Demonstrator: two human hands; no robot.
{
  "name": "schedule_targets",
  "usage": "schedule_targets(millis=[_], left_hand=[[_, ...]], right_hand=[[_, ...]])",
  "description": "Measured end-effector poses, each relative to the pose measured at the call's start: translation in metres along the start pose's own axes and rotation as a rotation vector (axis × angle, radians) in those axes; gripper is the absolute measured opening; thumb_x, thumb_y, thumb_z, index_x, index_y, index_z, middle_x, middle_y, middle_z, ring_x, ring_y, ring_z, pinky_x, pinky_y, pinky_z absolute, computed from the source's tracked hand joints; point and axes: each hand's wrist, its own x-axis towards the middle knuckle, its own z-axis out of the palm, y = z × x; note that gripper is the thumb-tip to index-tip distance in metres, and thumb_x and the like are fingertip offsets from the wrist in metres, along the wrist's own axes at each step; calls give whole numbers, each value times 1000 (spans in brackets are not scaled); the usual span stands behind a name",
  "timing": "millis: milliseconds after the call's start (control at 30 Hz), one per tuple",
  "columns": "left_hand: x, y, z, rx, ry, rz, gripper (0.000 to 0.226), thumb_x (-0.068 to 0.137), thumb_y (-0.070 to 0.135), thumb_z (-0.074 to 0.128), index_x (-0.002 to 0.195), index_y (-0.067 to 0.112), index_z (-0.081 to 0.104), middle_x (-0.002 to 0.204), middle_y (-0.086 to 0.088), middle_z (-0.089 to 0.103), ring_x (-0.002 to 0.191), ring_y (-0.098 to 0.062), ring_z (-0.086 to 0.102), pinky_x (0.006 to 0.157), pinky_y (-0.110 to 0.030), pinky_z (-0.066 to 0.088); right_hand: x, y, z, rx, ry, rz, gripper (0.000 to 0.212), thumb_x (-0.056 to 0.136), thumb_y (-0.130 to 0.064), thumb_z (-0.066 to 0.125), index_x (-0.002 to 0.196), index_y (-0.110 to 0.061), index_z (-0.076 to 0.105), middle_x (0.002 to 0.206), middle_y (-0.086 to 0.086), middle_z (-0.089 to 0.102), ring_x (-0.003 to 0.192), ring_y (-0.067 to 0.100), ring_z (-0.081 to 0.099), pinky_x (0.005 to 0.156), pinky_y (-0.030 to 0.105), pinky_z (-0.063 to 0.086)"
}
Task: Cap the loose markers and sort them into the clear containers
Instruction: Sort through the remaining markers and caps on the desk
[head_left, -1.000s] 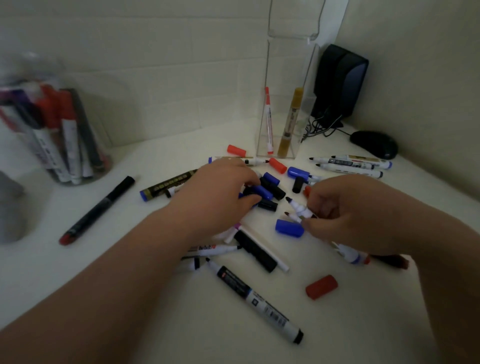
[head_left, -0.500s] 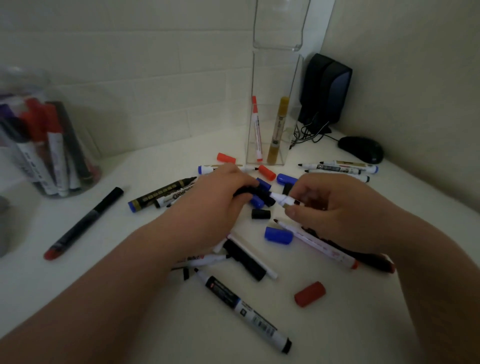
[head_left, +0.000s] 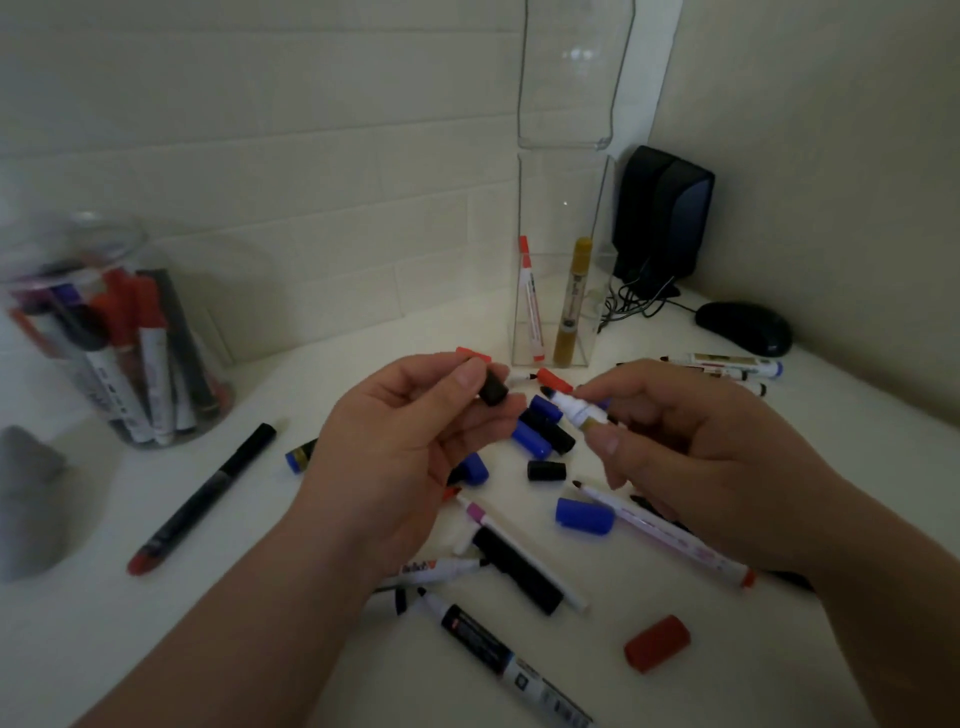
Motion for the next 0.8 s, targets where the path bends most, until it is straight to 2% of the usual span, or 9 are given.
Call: schedule_targets(millis=[67, 200, 367, 433, 500, 567, 633, 700, 800], left_hand=[[2, -2, 1, -91, 33, -70, 13, 79, 13, 65, 86, 4, 72, 96, -17, 76, 84, -27, 76, 70, -30, 62], [2, -3, 2, -154, 19, -122, 12, 83, 15, 64, 85, 4, 70, 91, -15, 77, 82, -22, 76, 68, -28, 61], [0, -2, 2, -204, -12, -142, 15, 80, 14, 63, 90, 2, 67, 90, -17, 76, 80, -24, 76, 66, -30, 62], [0, -3, 2, -103, 0, -109, 16, 78, 13, 65, 93, 5, 65, 89, -17, 75, 76, -27, 76, 61, -30, 62], [-2, -3, 1, 102, 25, -33, 29, 73, 15, 71, 101, 10, 65, 88, -15, 76, 75, -27, 75, 59, -28, 61], [-4, -2, 1, 370, 36, 62, 29, 71, 18, 76, 99, 15, 70, 82, -3, 77, 72, -15, 73, 59, -19, 56], [-7, 0, 1, 550, 24, 132, 16, 76, 18, 77, 91, 21, 74, 76, 10, 76, 62, 1, 66, 56, -8, 48], [-9, 2, 0, 595, -19, 172, 15, 77, 19, 76, 90, 25, 75, 77, 16, 75, 67, 5, 66, 60, -4, 46], [-9, 5, -1, 642, -94, 202, 18, 77, 24, 73, 93, 31, 75, 83, 15, 75, 78, 1, 68, 67, -3, 46]], right_hand=[[0, -2, 4, -4, -26, 4, 18, 90, -42, 55, 105, -50, 59, 78, 0, 67, 58, 15, 57, 56, 30, 54], [-1, -7, 10, -16, -66, -14, 36, 76, -65, 41, 110, -56, 50, 87, -10, 67, 74, 15, 65, 72, 36, 55], [-2, -6, 8, -7, 19, -55, 29, 81, -58, 46, 107, -52, 57, 77, -4, 67, 60, 13, 57, 55, 20, 49], [-2, -7, 7, 4, 42, -44, 23, 84, -52, 50, 105, -51, 60, 75, -3, 66, 57, 15, 55, 50, 20, 47], [-2, -6, 7, 18, 60, -22, 19, 88, -43, 57, 105, -50, 62, 74, -2, 66, 56, 18, 55, 50, 27, 49], [-1, -4, 6, 31, 86, -12, 23, 89, -32, 61, 105, -48, 63, 76, -4, 68, 57, 17, 57, 53, 32, 52], [-1, -3, 5, 34, 107, -14, 26, 90, -26, 62, 106, -47, 63, 78, -5, 69, 61, 17, 61, 60, 37, 55], [-1, -2, 4, 30, 111, -23, 29, 92, -23, 61, 107, -47, 63, 79, -4, 68, 64, 20, 61, 62, 40, 54], [-1, 0, 3, 5, 99, -25, 27, 89, -28, 59, 109, -45, 65, 79, -5, 67, 67, 20, 62, 61, 44, 55]])
